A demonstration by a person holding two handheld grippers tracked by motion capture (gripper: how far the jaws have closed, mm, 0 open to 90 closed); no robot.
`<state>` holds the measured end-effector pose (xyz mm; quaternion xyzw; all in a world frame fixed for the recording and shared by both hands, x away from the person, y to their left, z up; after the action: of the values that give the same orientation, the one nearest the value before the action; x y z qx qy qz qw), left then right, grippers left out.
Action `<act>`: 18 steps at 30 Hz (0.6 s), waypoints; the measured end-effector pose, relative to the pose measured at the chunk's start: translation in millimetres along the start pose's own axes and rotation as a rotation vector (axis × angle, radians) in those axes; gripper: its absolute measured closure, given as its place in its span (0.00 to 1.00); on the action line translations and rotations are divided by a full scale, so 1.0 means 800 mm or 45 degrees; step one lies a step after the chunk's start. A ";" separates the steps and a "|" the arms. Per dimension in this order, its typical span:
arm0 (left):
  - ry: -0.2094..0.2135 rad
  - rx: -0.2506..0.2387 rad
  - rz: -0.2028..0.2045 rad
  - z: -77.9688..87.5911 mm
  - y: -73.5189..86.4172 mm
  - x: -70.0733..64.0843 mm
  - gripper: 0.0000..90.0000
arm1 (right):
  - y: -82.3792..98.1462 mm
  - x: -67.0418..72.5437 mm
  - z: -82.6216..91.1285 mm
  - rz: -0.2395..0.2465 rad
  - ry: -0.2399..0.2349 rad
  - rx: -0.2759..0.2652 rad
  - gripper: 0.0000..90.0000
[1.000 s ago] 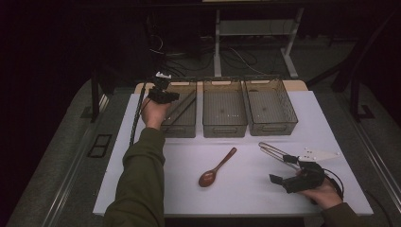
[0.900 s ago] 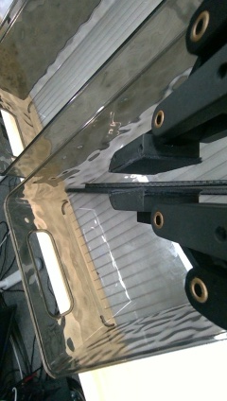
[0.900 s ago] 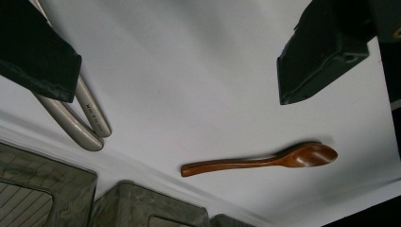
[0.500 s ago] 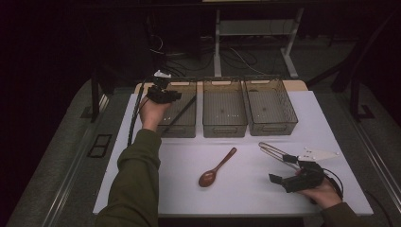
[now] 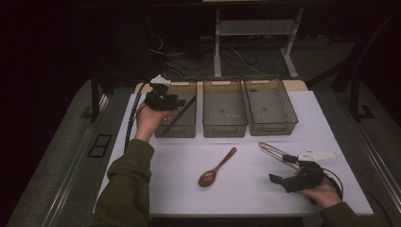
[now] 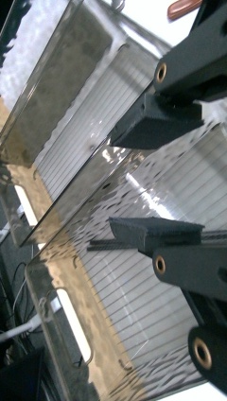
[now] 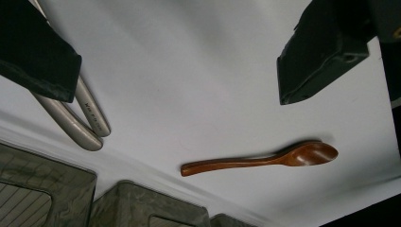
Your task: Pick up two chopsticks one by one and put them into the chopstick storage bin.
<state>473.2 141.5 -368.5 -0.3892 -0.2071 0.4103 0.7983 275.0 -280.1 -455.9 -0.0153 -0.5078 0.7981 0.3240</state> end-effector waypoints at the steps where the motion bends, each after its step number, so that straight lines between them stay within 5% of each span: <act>1: 0.008 0.000 -0.011 0.002 0.003 -0.002 0.57 | 0.000 0.000 0.000 0.001 0.001 -0.001 0.00; 18: 0.029 -0.085 -0.044 0.051 0.041 -0.039 0.43 | 0.001 0.001 0.000 0.003 0.003 0.002 0.00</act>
<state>412.3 145.9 -369.9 -0.4167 -0.2181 0.3849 0.7941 274.2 -280.1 -456.6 -0.0164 -0.5068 0.7988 0.3237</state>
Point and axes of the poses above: each handheld gripper's, and its own axes: z roughly backward along the jaws, y roughly out of its underside, x roughly to its left, the point moved 3 cm from there along -z, roughly forward along the jaws, and after that the axes turned 10 degrees about -y, right-handed, at the moved point
